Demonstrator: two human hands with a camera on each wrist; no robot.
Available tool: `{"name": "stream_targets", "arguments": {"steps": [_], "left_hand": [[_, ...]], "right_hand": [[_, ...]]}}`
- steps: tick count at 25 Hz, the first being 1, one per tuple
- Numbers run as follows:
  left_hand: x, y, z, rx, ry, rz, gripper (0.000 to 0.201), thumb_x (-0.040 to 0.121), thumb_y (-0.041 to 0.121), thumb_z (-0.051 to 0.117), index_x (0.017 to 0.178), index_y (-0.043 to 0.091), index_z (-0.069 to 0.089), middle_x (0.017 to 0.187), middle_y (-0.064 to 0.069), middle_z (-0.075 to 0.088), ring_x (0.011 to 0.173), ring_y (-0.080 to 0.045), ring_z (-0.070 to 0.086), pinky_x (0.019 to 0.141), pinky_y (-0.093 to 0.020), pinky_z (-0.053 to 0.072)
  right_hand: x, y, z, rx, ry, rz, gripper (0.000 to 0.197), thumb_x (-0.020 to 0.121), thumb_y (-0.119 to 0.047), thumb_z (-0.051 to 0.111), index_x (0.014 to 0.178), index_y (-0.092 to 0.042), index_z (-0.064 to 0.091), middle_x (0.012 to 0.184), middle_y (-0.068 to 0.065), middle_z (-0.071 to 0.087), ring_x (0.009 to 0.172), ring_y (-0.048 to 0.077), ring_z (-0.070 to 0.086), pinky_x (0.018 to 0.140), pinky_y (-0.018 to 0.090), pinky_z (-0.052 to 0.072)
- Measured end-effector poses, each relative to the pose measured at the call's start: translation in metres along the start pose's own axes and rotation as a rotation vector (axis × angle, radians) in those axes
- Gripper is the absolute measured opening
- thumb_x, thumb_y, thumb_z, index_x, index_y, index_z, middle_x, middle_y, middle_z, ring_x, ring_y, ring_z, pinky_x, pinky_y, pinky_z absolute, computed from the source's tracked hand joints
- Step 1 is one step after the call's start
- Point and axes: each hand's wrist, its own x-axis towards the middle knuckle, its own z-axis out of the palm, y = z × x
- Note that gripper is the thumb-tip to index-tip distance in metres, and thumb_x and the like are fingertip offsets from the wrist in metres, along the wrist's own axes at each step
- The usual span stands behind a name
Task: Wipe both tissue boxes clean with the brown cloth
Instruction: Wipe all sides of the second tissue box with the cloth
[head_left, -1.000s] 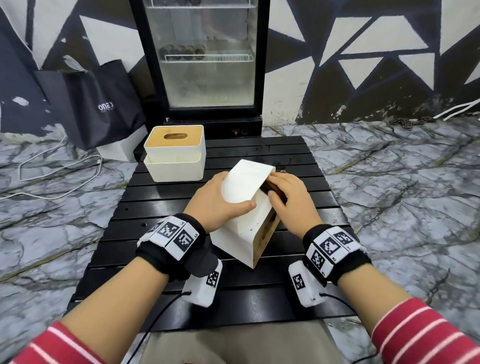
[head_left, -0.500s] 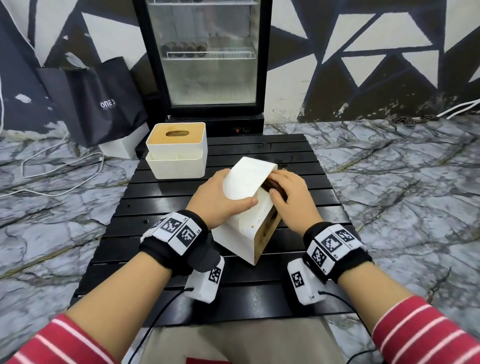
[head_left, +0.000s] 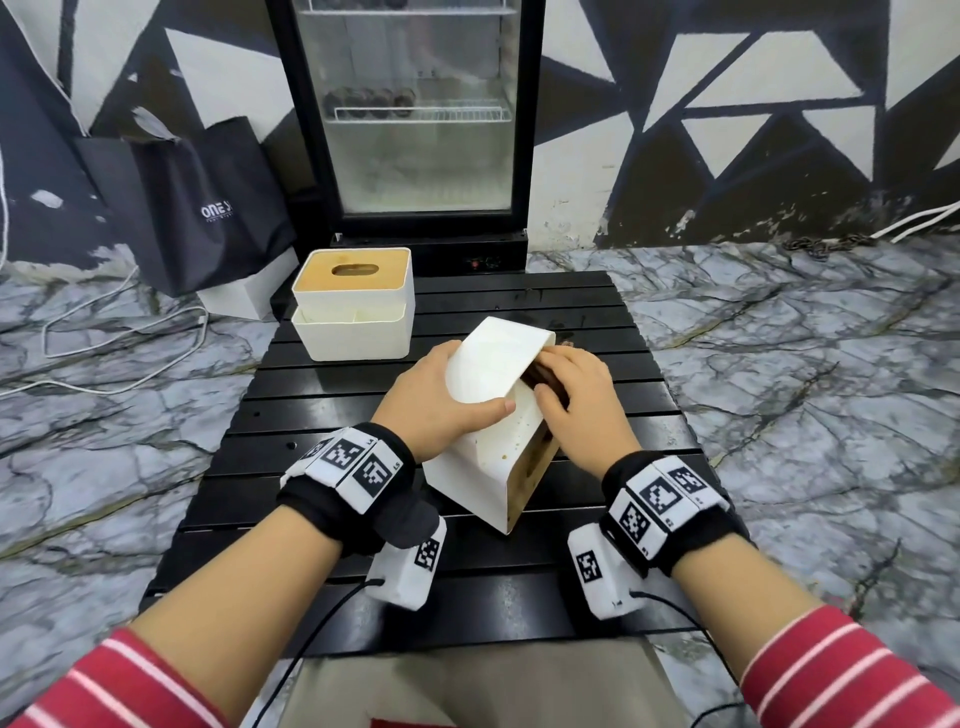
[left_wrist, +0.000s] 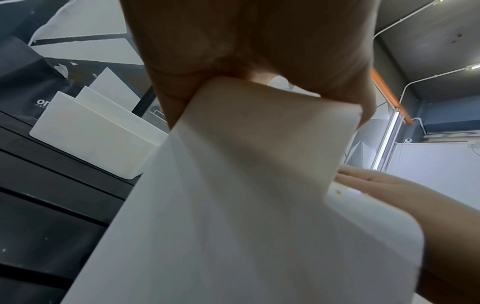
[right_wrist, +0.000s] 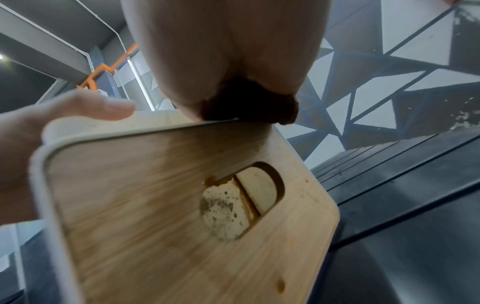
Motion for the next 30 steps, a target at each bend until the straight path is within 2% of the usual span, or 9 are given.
{"name": "stream_targets", "arguments": {"steps": [6,11,13,15,18,21,25,28,30], "left_hand": [[0.001,-0.002,0.004,-0.030,0.017,0.014,0.065,0.074,0.039,0.075,0.130,0.025,0.044,0.113,0.014,0.047,0.102,-0.006,0.043,0.085,-0.022,0.033],[0.003,-0.001,0.006,-0.056,0.043,-0.017,0.067,0.072,0.042,0.076,0.128,0.023,0.045,0.113,0.011,0.049,0.102,-0.010,0.046,0.085,-0.024,0.037],[0.008,-0.001,0.006,-0.063,0.066,-0.032,0.071,0.066,0.054,0.076,0.122,0.019,0.048,0.113,0.008,0.055,0.102,-0.014,0.051,0.084,-0.028,0.042],[0.012,0.000,0.006,-0.079,0.063,-0.040,0.096,0.056,0.072,0.069,0.128,0.014,0.045,0.126,0.000,0.056,0.114,-0.020,0.052,0.094,-0.035,0.044],[0.018,-0.002,0.008,-0.024,0.012,-0.087,0.111,0.063,0.071,0.065,0.146,0.010,0.024,0.149,-0.005,0.036,0.134,-0.023,0.037,0.110,-0.038,0.032],[0.020,-0.007,0.011,0.019,-0.014,-0.083,0.111,0.046,0.084,0.061,0.132,0.016,0.043,0.130,-0.001,0.056,0.118,-0.022,0.053,0.098,-0.040,0.044],[0.022,-0.016,0.015,-0.090,0.001,-0.056,0.096,0.044,0.085,0.063,0.118,0.025,0.053,0.112,0.007,0.063,0.105,-0.016,0.059,0.087,-0.033,0.048],[0.022,-0.018,0.016,-0.138,0.023,-0.021,0.086,0.048,0.079,0.066,0.115,0.026,0.055,0.108,0.008,0.064,0.102,-0.013,0.059,0.079,-0.027,0.045],[0.021,-0.018,0.018,-0.153,0.018,-0.002,0.078,0.051,0.073,0.066,0.113,0.026,0.057,0.106,0.008,0.064,0.099,-0.012,0.059,0.074,-0.024,0.042]], "right_hand": [[-0.027,-0.006,0.004,0.036,0.045,-0.076,0.035,0.088,-0.009,0.053,0.122,-0.016,0.054,0.123,-0.001,0.052,0.122,0.017,0.034,0.103,0.020,0.017],[-0.035,-0.003,-0.004,0.121,0.054,0.020,0.035,0.086,-0.009,0.055,0.119,-0.021,0.057,0.118,-0.013,0.048,0.117,0.013,0.039,0.097,0.020,0.027],[-0.037,-0.005,-0.007,0.155,0.072,0.016,0.035,0.083,-0.009,0.057,0.115,-0.022,0.059,0.117,-0.010,0.051,0.114,0.014,0.045,0.097,0.022,0.033],[-0.041,-0.010,-0.009,0.193,0.121,-0.011,0.032,0.079,-0.007,0.061,0.109,-0.020,0.061,0.114,-0.007,0.052,0.109,0.010,0.049,0.096,0.013,0.034],[-0.048,-0.020,-0.007,0.199,0.135,-0.045,0.029,0.075,-0.007,0.066,0.102,-0.017,0.062,0.111,-0.008,0.050,0.105,0.004,0.048,0.091,0.001,0.028],[-0.055,-0.023,0.000,0.148,0.095,-0.091,0.029,0.074,-0.010,0.066,0.102,-0.017,0.064,0.112,-0.011,0.053,0.109,0.000,0.043,0.094,-0.001,0.022],[-0.049,-0.023,-0.002,0.108,0.023,-0.156,0.034,0.082,-0.017,0.058,0.116,-0.015,0.060,0.122,-0.005,0.053,0.113,-0.006,0.031,0.098,0.001,0.015],[-0.037,-0.022,-0.002,0.082,-0.041,-0.089,0.037,0.088,-0.017,0.054,0.125,-0.016,0.053,0.133,-0.003,0.047,0.125,0.008,0.032,0.104,0.013,0.016],[-0.038,-0.023,0.005,0.037,-0.023,-0.128,0.037,0.086,-0.019,0.051,0.123,-0.013,0.054,0.130,-0.001,0.049,0.126,0.017,0.035,0.106,0.018,0.016]]}}
